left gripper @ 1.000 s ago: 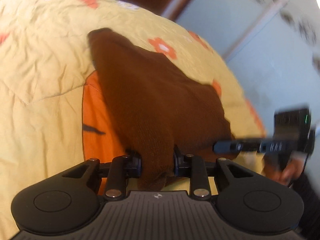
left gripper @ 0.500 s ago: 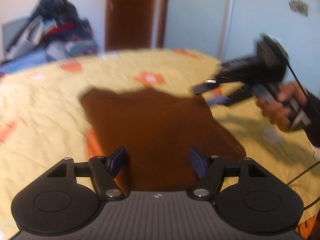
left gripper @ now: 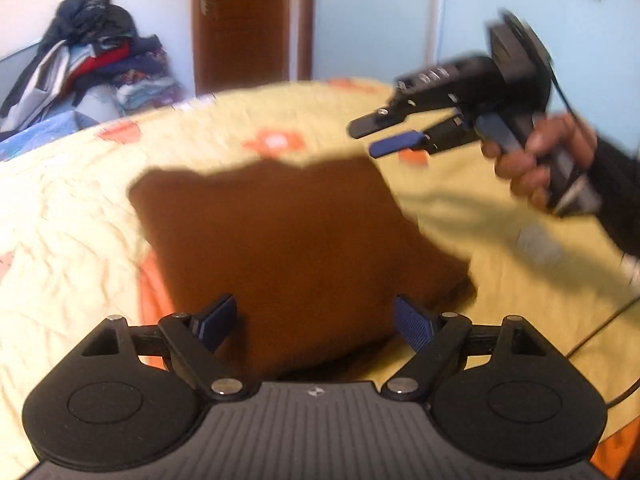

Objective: Fold small clothes

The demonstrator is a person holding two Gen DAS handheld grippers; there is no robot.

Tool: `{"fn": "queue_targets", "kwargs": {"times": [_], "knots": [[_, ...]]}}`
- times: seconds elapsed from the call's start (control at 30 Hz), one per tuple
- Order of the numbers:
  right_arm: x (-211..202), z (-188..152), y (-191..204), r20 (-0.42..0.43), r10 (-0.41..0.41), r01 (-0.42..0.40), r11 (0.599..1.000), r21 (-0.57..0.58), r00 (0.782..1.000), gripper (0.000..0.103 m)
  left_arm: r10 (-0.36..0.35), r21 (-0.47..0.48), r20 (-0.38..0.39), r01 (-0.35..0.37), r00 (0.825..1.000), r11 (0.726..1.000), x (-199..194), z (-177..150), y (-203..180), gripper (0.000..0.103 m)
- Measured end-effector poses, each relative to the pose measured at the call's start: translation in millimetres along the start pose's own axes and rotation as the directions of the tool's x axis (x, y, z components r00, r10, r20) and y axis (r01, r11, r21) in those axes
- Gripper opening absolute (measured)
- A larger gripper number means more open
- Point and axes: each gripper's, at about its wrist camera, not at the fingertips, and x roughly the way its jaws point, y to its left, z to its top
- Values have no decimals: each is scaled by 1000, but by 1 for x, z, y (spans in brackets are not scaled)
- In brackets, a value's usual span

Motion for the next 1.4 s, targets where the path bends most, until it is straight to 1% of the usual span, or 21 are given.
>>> {"fn": "queue_targets", "kwargs": {"times": [0.07, 0.13, 0.2, 0.23, 0.33, 0.37, 0.47, 0.53, 0.6, 0.67, 0.8, 0.9, 0.93, 0.97, 1.0, 1.03, 1.1, 1.2, 1.23, 1.3, 1.4], "knots": [[-4, 8, 18, 44, 23, -21, 998, -58, 999, 49, -4, -47, 31, 6, 1000, 999, 1, 15, 9, 86], [18, 17, 41, -15, 76, -77, 993, -90, 997, 54, -21, -79, 10, 22, 1000, 997, 18, 25, 13, 86], [53, 15, 63, -97, 86, -100, 984, -148, 992, 71, -36, -109, -54, 30, 998, 994, 42, 25, 14, 86], [71, 9, 72, -150, 75, -102, 978, -181, 986, 73, -40, -139, -112, 24, 993, 990, 55, 22, 15, 85], [126, -4, 69, -244, -69, 6, 968, -250, 967, 70, -16, -107, -71, 8, 997, 994, 60, 10, 11, 85], [125, -6, 61, -191, -25, -28, 962, -271, 981, 63, -18, -117, -67, 10, 998, 993, 57, 9, 12, 85], [113, 0, 42, -180, 20, -45, 990, -132, 983, 53, -30, -182, -28, 24, 999, 983, 33, 15, 22, 85], [86, -1, 47, -160, -25, 6, 993, -120, 987, 69, -32, -234, 33, 39, 999, 971, 10, 14, 37, 86], [44, -10, 47, -96, -4, -11, 989, -148, 995, 90, -33, -335, 27, 40, 999, 941, 3, 8, 62, 86], [8, -23, 36, -89, 50, -59, 993, -102, 995, 97, -60, -447, -1, 53, 998, 893, 5, -3, 87, 86], [-19, -53, 10, -149, 48, -48, 999, 5, 988, 95, -207, -595, -60, 132, 977, 793, 25, -22, 109, 85], [-10, -77, 1, -240, 76, -61, 996, 68, 968, 83, -343, -603, -42, 250, 939, 758, 38, -23, 102, 85], [-7, -84, 3, -246, 86, -74, 996, 58, 966, 73, -352, -599, -46, 256, 935, 759, 41, -22, 98, 84], [-2, -89, 6, -265, 100, -89, 995, 54, 959, 64, -350, -584, -63, 250, 935, 773, 41, -21, 96, 67], [3, -92, 9, -292, 99, -90, 995, 45, 951, 38, -349, -573, -103, 231, 932, 787, 40, -20, 92, 50], [4, -95, 13, -310, 71, -70, 997, 16, 948, 31, -332, -566, -146, 196, 932, 800, 35, -21, 88, 32], [-1, -96, 22, -306, 62, -79, 996, -45, 950, 27, -312, -553, -155, 180, 937, 814, 25, -22, 86, 29], [-16, -95, 31, -276, 52, -84, 991, -106, 960, 24, -262, -473, -178, 151, 948, 868, 19, -31, 83, 24], [-13, -100, 28, -292, 18, -55, 991, -120, 956, 17, -259, -456, -167, 158, 951, 876, 19, -35, 83, 24], [-10, -106, 16, -284, 39, -65, 995, -82, 958, 18, -250, -460, -173, 147, 953, 876, 16, -35, 83, 24], [-17, -101, 22, -280, 48, -64, 997, -50, 959, 52, -190, -366, -170, 117, 967, 923, -2, -28, 73, 28]]}}
